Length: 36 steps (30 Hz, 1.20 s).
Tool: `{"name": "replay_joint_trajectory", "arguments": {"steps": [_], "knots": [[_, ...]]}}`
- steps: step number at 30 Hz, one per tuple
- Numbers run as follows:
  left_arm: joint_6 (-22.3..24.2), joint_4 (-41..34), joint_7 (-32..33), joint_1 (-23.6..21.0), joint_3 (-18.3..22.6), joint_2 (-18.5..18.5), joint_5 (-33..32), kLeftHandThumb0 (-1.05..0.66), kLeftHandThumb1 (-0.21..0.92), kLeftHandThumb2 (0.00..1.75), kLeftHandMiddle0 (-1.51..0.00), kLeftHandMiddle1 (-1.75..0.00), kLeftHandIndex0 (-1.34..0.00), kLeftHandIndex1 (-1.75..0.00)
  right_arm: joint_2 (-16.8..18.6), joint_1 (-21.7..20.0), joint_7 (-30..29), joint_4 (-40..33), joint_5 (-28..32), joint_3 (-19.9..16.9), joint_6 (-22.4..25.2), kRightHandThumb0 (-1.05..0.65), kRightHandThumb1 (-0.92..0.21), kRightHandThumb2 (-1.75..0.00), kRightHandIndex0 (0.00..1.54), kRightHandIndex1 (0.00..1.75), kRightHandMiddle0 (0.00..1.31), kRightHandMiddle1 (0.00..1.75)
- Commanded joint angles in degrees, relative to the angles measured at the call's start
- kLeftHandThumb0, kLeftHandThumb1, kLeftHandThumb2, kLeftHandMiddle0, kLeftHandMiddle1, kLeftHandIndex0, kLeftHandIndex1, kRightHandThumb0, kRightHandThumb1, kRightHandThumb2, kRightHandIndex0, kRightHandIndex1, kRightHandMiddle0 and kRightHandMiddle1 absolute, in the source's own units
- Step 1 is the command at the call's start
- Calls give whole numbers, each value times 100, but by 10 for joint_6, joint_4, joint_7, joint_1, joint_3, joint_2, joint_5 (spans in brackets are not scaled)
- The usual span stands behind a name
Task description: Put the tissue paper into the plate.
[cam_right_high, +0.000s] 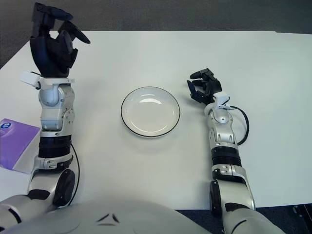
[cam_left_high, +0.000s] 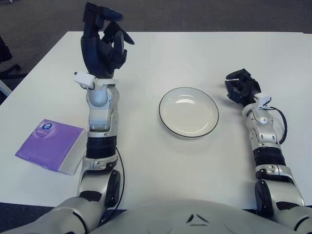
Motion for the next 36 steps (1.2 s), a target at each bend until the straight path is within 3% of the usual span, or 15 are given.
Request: {"name": "replay_joint_trajectory", "arguments": {"steps": [1, 12, 20, 28, 36], "knots": [[31, -44, 6, 2, 10, 18, 13, -35, 92, 41, -74, -175, -32, -163, 8, 18, 4, 32, -8, 7, 23, -1, -70, -63, 60, 141, 39, 144], [85, -68, -20, -17, 26, 55, -15, -35, 92, 43, -75, -175, -30, -166, 12, 8, 8, 62, -8, 13, 26, -1, -69, -62, 61, 141, 40, 142], [108, -68, -3, -31, 23, 76, 33, -35, 91, 45, -79, -175, -30, -166, 10, 6, 12, 71, -8, 16, 31, -1, -69, -62, 61, 141, 41, 142], [100, -54, -6, -26, 43, 79, 29, -36, 92, 40, -83, -175, -34, -162, 5, 10, 16, 74, -9, 15, 31, -1, -69, -62, 61, 142, 41, 141], [146, -70, 19, -3, 82, 75, 23, -36, 92, 39, -84, -175, -35, -161, 4, 8, 16, 80, -11, 15, 31, -1, -69, -63, 61, 142, 41, 141]]}}
